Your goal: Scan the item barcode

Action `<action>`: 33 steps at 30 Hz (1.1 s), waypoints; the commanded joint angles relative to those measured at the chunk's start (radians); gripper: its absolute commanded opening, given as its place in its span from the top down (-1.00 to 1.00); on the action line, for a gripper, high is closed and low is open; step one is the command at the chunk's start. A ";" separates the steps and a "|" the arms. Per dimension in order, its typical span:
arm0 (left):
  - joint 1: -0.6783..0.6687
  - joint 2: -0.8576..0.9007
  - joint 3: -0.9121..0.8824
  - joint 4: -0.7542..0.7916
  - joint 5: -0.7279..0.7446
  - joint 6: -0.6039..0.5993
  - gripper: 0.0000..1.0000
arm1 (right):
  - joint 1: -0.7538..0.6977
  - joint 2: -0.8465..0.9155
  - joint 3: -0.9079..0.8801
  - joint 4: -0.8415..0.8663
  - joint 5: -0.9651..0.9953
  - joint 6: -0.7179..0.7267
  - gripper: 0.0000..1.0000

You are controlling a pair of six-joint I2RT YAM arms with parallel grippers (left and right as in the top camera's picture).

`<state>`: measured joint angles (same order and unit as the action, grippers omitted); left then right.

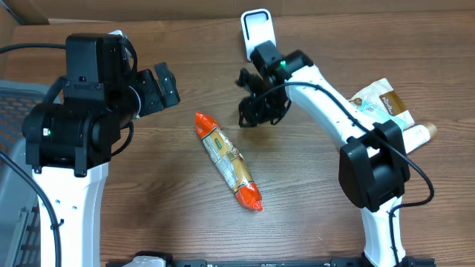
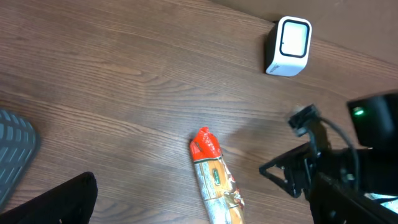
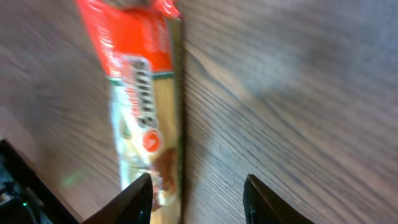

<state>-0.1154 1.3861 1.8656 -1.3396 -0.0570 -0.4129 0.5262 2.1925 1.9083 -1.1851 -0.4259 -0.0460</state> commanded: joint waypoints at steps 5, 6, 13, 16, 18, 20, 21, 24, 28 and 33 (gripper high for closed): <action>0.004 0.002 0.015 0.001 -0.005 -0.006 -0.99 | 0.128 -0.025 0.019 -0.054 0.021 -0.018 0.02; 0.004 0.002 0.015 0.001 -0.005 -0.006 -0.99 | 0.147 -0.025 0.013 -0.057 0.041 0.000 -0.03; 0.004 0.002 0.015 0.001 -0.005 -0.006 -0.99 | 0.302 -0.024 -0.110 -0.012 0.398 0.066 -0.33; 0.004 0.002 0.015 0.001 -0.005 -0.006 -0.99 | 0.328 -0.024 -0.175 0.068 0.431 0.061 -0.40; 0.004 0.002 0.015 0.001 -0.005 -0.006 -0.99 | 0.336 -0.024 -0.201 0.095 0.423 0.061 -0.41; 0.004 0.002 0.015 0.001 -0.005 -0.006 -0.99 | 0.345 -0.024 -0.220 0.119 0.396 0.061 -0.41; 0.004 0.002 0.015 0.001 -0.005 -0.006 -0.99 | 0.347 -0.024 -0.224 0.126 0.381 0.061 -0.41; 0.004 0.002 0.015 0.001 -0.005 -0.006 -0.99 | 0.348 -0.024 -0.241 0.153 0.360 0.076 -0.37; 0.004 0.002 0.015 0.001 -0.005 -0.006 -0.99 | 0.341 -0.024 -0.259 0.166 0.328 0.103 0.79; 0.004 0.002 0.015 0.001 -0.005 -0.006 -0.99 | 0.287 -0.026 -0.216 0.123 0.114 0.084 0.93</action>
<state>-0.1154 1.3861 1.8656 -1.3396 -0.0570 -0.4129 0.8524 2.1616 1.6760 -1.0256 -0.1318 0.0490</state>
